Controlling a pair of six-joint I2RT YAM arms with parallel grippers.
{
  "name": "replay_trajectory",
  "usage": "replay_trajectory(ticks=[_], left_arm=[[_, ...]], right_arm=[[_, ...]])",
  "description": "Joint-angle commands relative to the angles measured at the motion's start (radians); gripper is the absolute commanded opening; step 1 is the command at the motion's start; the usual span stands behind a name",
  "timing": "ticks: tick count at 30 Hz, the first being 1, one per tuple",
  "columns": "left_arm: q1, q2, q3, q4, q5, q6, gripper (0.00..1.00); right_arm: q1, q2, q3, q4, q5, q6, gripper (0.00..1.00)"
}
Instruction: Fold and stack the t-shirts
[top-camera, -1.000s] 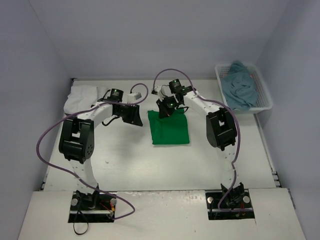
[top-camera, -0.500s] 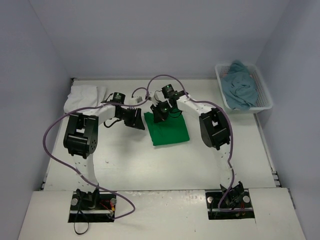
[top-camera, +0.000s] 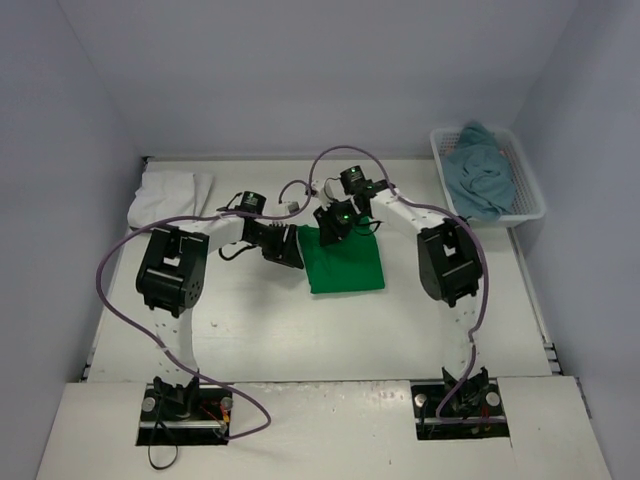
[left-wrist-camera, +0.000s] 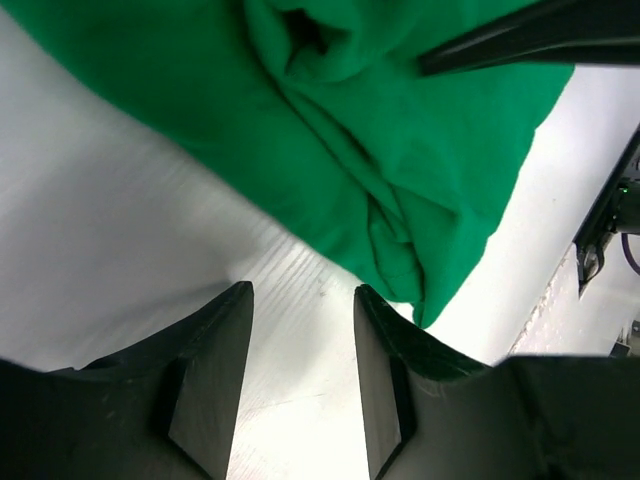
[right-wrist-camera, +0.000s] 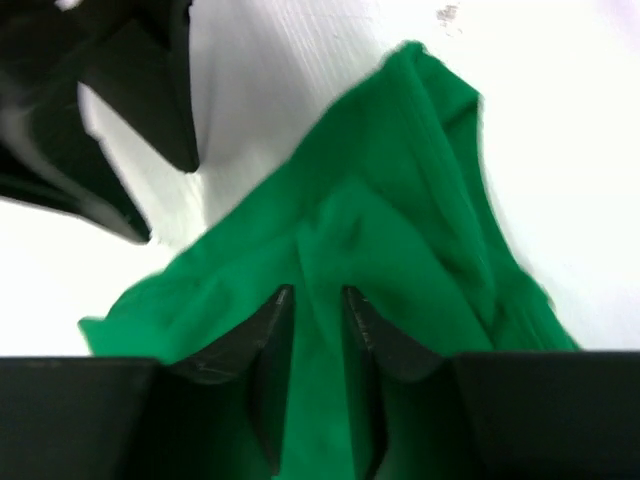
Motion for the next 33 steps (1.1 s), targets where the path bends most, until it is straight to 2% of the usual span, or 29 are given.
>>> replay_trajectory(ticks=[1,5,10,11,14,16,25,33], left_arm=[[-0.007,-0.014,0.027,0.036,0.05,-0.02,0.4],[-0.009,-0.001,0.022,0.053,0.07,-0.033,0.42],[-0.015,0.031,0.007,0.107,0.119,-0.08,0.44],[-0.016,0.043,0.002,0.119,0.122,-0.088,0.45],[-0.023,0.069,-0.006,0.159,0.148,-0.123,0.46],[-0.027,0.084,0.002,0.174,0.163,-0.144,0.47],[-0.046,0.097,-0.016,0.245,0.192,-0.211,0.51],[-0.046,0.088,-0.039,0.25,0.197,-0.204,0.52]], right_arm=[[-0.036,-0.204,-0.034,0.007,-0.03,-0.014,0.25],[-0.067,-0.278,-0.093,0.006,-0.027,-0.027,0.27],[-0.068,-0.308,-0.158,-0.004,-0.015,-0.052,0.23],[-0.068,-0.308,-0.172,-0.007,-0.013,-0.055,0.21],[-0.067,-0.29,-0.192,-0.011,-0.005,-0.067,0.07],[-0.061,-0.272,-0.201,-0.016,0.01,-0.083,0.03],[-0.056,-0.155,-0.221,-0.019,-0.001,-0.104,0.01],[-0.028,-0.092,-0.238,-0.016,0.004,-0.113,0.0]])
